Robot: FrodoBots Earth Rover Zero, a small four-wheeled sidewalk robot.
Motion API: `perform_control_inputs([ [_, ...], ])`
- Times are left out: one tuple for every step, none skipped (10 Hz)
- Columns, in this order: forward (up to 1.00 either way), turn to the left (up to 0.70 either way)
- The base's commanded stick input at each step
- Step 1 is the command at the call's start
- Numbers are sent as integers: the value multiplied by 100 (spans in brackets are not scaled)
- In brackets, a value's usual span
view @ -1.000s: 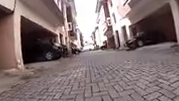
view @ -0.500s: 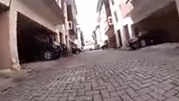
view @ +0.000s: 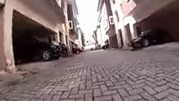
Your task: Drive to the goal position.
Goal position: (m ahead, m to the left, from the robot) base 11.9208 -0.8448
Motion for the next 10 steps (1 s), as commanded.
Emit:
perform_control_inputs([
  [70,0],
  [70,0],
  [70,0],
  [70,0],
  [70,0],
  [70,0],
  [70,0],
  [70,0],
  [70,0],
  [70,0],
])
